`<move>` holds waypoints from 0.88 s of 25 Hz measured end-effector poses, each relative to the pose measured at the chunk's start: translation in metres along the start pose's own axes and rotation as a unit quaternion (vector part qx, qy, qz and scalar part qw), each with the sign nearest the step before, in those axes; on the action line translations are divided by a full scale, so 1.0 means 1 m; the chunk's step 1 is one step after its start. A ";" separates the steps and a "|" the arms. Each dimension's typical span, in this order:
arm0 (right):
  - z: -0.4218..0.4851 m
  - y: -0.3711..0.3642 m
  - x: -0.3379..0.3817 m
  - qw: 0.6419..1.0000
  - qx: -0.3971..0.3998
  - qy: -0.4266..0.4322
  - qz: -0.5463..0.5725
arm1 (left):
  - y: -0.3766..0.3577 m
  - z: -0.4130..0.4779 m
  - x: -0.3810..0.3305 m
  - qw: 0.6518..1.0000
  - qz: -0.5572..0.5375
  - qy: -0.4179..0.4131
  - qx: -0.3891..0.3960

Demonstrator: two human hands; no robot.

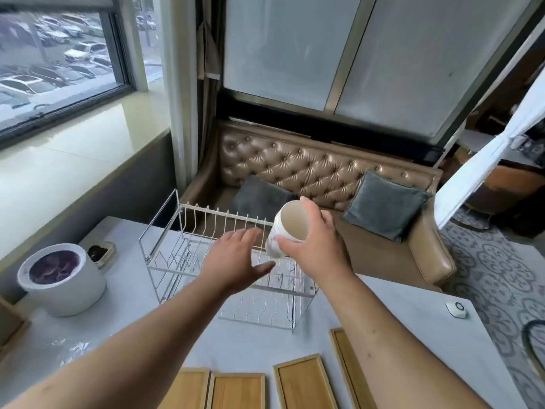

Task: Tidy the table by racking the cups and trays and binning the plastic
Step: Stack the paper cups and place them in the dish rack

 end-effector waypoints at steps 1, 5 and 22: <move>0.009 -0.008 -0.004 1.000 -0.001 -0.016 -0.013 | -0.010 0.000 0.015 0.999 0.032 0.009 0.030; 0.033 -0.035 -0.018 0.997 0.031 -0.063 -0.040 | -0.044 -0.012 0.043 0.995 0.073 0.004 0.071; 0.034 -0.070 -0.011 0.982 0.077 -0.024 -0.171 | -0.054 -0.016 0.048 0.992 0.109 -0.008 0.061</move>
Point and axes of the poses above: each hand's wrist, its own z-axis towards the middle knuckle, its own y-axis out of the back of the hand, x = y × z, the point moved 3 cm from there along z, towards the middle knuckle, and after that the axes turned 10 degrees about -x, right-handed, at the moved point
